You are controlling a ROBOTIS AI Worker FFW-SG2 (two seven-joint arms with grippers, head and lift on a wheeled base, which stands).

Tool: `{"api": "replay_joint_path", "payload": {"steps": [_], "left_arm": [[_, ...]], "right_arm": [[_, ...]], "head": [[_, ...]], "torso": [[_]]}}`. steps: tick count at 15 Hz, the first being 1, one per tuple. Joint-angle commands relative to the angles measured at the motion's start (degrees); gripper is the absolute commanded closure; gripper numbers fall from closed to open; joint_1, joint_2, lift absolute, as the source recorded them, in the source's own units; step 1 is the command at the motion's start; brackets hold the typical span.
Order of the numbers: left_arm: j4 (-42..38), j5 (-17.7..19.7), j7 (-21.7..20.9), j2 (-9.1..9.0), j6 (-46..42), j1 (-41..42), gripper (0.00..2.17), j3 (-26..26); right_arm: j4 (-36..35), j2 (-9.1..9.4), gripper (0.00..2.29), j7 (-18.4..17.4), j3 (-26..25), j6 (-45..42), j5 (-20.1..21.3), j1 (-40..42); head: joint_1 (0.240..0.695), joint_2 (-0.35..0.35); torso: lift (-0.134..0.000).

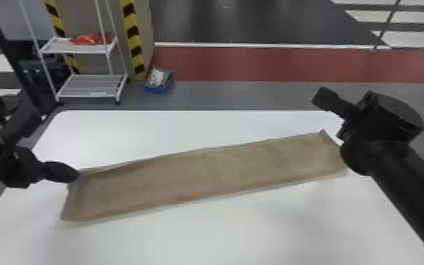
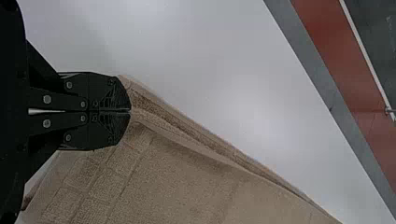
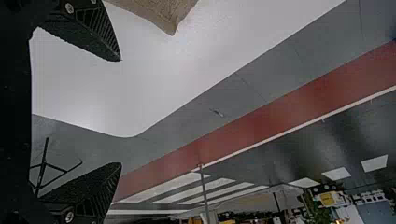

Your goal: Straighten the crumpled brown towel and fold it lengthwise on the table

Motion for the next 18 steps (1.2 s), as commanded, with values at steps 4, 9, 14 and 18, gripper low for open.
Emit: {"api": "replay_joint_path", "payload": {"steps": [4,9,14,18], "left_arm": [[0.1,1.2,6.8,0.13,-4.8,1.2,0.02,0.7],[-1.1,1.8,6.9,0.4,-5.5,2.0,0.02,1.7],[-1.0,1.9,7.8,0.13,-5.3,2.3,0.02,2.2],[-1.8,2.6,7.7,-0.04,-5.0,2.8,0.03,3.2]], "right_arm": [[-3.0,0.0,0.1,0.9,-1.5,2.5,-1.7,1.6],[-6.3,-0.88,0.1,1.7,-3.8,4.0,-3.6,4.2],[-6.7,-1.14,0.1,1.7,-3.9,3.8,-4.4,5.2],[-7.8,-1.67,0.1,2.9,-4.9,4.7,-6.0,5.2]], "head": [[0.695,-0.012],[0.695,-0.008],[0.695,-0.009],[0.695,-0.007]], "torso": [[-0.124],[-0.124],[-0.124],[-0.124]]}}
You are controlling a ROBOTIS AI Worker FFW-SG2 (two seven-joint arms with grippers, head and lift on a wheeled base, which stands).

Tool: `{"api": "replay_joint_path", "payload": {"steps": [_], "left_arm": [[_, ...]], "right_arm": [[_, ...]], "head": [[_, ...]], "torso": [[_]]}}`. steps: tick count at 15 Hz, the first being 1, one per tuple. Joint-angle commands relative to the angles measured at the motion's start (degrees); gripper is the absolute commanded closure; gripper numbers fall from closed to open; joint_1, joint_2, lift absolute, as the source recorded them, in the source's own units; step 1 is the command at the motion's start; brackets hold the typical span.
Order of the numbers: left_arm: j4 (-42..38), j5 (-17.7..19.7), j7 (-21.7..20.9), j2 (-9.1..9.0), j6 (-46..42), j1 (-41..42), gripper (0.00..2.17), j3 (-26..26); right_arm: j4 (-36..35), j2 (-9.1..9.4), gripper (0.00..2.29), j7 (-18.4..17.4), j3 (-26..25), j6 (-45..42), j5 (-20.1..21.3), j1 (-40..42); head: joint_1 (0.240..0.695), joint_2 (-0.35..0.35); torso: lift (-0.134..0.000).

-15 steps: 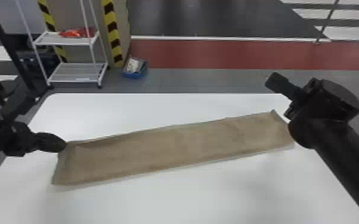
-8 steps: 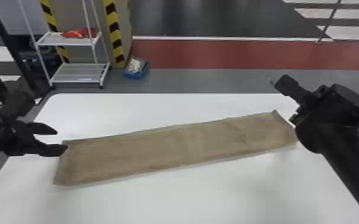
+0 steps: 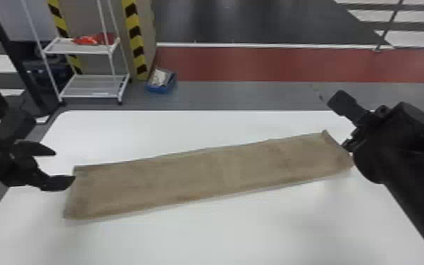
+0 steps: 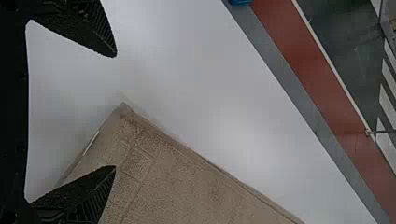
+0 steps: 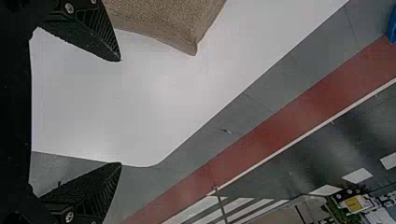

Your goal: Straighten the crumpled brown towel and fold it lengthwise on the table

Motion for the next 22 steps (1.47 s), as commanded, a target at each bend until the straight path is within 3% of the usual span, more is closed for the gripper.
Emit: {"api": "replay_joint_path", "payload": {"steps": [1,5,22], "left_arm": [[-0.8,0.1,-0.5,-0.01,0.4,0.2,0.03,0.3],[-2.0,0.3,-0.9,-0.01,1.2,0.9,0.03,0.9],[-5.0,0.9,-2.7,0.17,1.0,3.6,0.04,3.0]], "right_arm": [[-0.3,-0.22,0.1,0.1,-0.3,0.4,-0.2,0.0],[-0.3,-0.22,0.1,0.5,-0.9,1.3,-1.9,-0.2],[-1.9,-0.39,0.1,1.9,0.1,6.0,-1.4,-0.1]], "head": [[0.695,-0.006],[0.695,-0.011],[0.695,-0.009]], "torso": [[-0.124],[-0.124],[-0.124]]}}
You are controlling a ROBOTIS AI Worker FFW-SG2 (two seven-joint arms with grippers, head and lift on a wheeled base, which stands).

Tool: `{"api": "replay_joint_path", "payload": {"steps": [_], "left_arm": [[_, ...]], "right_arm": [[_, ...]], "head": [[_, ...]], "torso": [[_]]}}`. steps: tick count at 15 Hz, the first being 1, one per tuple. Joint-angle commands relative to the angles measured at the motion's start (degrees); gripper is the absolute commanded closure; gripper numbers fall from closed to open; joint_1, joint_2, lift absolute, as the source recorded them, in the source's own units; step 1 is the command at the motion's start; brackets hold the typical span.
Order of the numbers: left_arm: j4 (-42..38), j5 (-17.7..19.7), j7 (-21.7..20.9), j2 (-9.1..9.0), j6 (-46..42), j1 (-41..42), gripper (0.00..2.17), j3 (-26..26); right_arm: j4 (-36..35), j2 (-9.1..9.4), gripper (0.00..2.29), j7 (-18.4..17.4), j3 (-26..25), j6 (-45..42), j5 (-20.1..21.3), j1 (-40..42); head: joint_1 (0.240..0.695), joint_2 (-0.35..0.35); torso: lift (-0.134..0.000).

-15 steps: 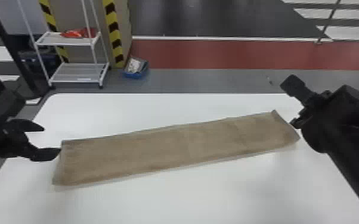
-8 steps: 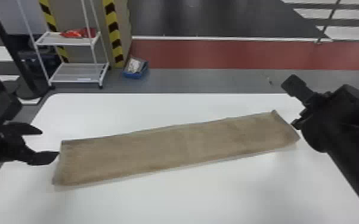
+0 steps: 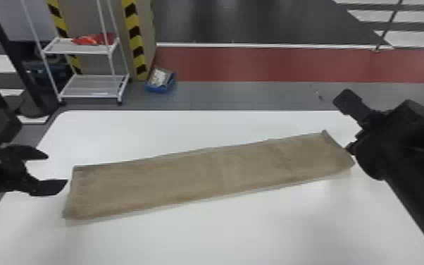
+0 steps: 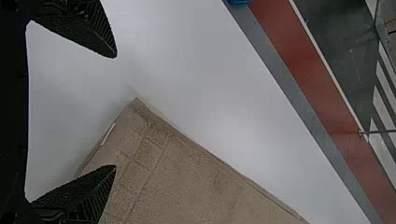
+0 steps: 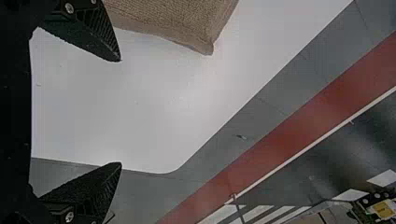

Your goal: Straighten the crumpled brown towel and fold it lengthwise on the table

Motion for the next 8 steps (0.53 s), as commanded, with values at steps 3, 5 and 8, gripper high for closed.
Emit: {"api": "replay_joint_path", "payload": {"steps": [3,5,8], "left_arm": [[-0.2,0.2,-0.3,0.02,0.0,0.2,0.04,0.0],[-0.7,0.2,-0.4,0.11,0.0,0.4,0.04,0.0],[-0.9,0.2,-0.7,0.02,0.0,0.5,0.04,-0.2]], "right_arm": [[-1.2,-0.02,0.1,0.2,0.1,1.6,0.1,0.2],[-2.3,-0.11,0.1,0.8,0.3,2.7,0.3,0.2],[-2.9,-0.28,0.1,1.1,0.5,4.1,0.3,0.3]], "head": [[0.695,-0.01],[0.695,-0.011],[0.695,-0.011]], "torso": [[-0.124],[-0.124],[-0.124]]}}
